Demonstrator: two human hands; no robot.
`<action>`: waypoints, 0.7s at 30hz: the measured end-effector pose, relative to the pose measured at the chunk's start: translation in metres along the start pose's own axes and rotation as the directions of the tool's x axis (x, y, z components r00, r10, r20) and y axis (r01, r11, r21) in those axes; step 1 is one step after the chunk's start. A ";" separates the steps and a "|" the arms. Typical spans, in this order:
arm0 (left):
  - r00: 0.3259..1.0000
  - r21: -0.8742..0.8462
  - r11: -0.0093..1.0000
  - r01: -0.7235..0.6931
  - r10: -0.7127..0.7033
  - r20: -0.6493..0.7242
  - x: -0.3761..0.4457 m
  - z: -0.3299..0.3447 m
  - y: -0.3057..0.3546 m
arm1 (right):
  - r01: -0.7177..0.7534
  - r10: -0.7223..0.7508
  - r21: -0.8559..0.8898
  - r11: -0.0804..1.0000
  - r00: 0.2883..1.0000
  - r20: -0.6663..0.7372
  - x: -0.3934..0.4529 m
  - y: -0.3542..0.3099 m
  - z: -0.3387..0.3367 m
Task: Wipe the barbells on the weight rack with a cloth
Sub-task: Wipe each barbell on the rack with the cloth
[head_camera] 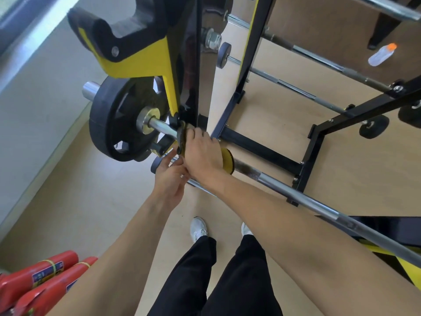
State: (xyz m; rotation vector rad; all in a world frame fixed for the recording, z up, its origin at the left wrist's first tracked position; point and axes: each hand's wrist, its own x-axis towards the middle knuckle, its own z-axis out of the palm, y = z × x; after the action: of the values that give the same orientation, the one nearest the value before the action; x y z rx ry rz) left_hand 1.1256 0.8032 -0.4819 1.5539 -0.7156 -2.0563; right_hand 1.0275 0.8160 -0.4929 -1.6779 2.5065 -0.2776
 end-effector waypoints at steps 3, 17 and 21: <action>0.998 0.031 0.999 -0.010 0.008 0.058 -0.001 -0.008 -0.003 | 0.064 -0.068 -0.063 0.996 0.996 -0.060 -0.017 0.000 0.008; 0.959 0.147 0.967 0.209 -0.232 0.165 -0.012 -0.070 -0.076 | -0.162 -0.171 0.624 0.764 0.882 0.439 -0.115 0.004 0.088; 0.968 0.138 0.964 0.226 -0.237 0.077 -0.007 -0.079 -0.110 | -0.364 -0.232 0.683 0.633 0.753 0.616 -0.116 0.026 0.098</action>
State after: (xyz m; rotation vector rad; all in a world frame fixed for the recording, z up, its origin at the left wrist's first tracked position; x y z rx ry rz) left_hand 1.1975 0.8812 -0.5664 1.6922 -0.7427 -2.3058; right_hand 1.0670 0.9248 -0.5947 -1.0217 1.5272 -0.5464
